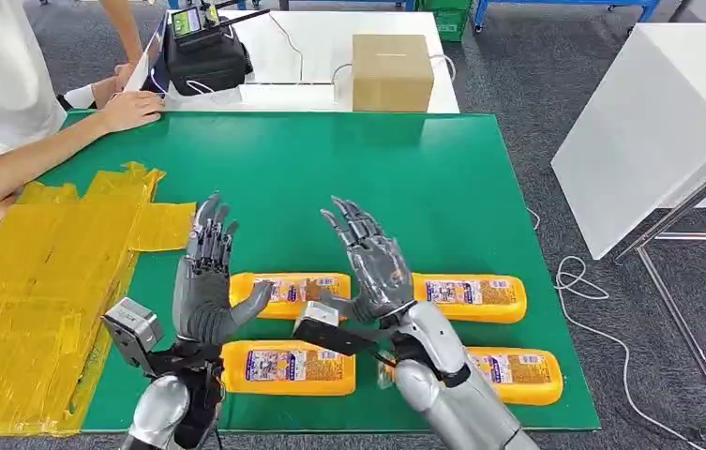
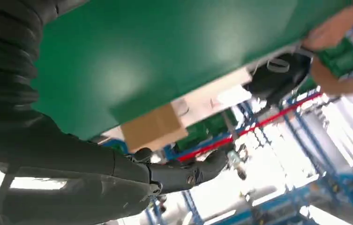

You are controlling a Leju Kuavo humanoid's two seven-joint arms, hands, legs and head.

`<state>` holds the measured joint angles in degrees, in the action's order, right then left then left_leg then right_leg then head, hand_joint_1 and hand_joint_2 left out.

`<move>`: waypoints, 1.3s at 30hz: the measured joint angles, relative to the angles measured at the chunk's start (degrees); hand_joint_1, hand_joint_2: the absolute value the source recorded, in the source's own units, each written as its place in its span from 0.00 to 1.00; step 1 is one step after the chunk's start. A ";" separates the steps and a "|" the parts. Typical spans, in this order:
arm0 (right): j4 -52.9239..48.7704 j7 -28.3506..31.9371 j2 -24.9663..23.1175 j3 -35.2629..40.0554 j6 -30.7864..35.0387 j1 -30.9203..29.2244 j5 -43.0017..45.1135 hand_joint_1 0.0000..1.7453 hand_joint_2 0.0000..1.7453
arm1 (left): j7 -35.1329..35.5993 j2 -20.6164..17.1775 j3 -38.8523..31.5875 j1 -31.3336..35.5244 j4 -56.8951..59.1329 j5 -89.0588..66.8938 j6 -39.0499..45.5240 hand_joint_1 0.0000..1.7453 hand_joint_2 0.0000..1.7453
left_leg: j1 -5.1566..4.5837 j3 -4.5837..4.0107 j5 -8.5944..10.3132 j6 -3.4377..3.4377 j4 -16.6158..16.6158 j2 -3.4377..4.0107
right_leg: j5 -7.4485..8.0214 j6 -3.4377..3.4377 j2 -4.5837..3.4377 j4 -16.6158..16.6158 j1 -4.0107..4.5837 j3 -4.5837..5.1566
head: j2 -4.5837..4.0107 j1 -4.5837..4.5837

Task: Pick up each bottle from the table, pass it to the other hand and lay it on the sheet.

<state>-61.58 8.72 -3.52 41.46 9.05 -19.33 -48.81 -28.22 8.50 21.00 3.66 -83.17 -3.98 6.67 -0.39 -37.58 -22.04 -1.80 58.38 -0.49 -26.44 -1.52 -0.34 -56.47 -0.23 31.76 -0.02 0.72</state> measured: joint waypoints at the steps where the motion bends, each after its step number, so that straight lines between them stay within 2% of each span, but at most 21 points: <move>1: 1.48 0.33 -0.42 0.51 -0.33 -0.70 0.15 0.00 1.00 | 0.00 0.09 0.00 0.25 0.22 0.22 0.00 0.00 1.00 | 0.01 0.00 0.00 0.00 0.00 0.00 | 0.01 0.02 0.00 0.00 0.01 0.00 | 0.00 0.00; 6: 8.90 1.55 -2.97 3.50 -0.88 -3.09 0.74 0.00 1.00 | -0.04 0.35 0.02 1.47 1.53 1.07 0.02 0.00 1.00 | 0.01 -0.01 0.00 0.00 0.00 0.00 | 0.01 0.02 0.00 -0.02 0.00 0.01 | 0.00 0.00; 24: 23.39 2.52 -7.83 7.63 -4.66 -7.29 3.81 0.00 1.00 | -0.77 1.25 1.42 4.53 4.87 2.67 -0.52 0.00 1.00 | -0.01 -0.04 0.02 -0.01 0.00 0.00 | 0.02 0.02 0.00 -0.01 -0.01 0.04 | 0.00 -0.02; 39: 35.57 -6.95 -9.51 12.73 -8.09 -12.35 -0.98 0.00 1.00 | -1.07 1.86 2.86 5.67 6.82 3.85 -1.18 0.00 1.00 | -0.01 -0.04 0.01 -0.01 0.01 0.00 | 0.02 0.02 0.00 -0.01 -0.01 0.05 | 0.00 -0.02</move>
<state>-26.01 1.77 -13.03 54.18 0.96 -31.68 -49.79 -29.29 10.36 23.87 9.33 -76.35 -0.13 5.49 -0.40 -37.62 -22.03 -1.81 58.39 -0.49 -26.42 -1.50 -0.34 -56.49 -0.24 31.81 -0.02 0.70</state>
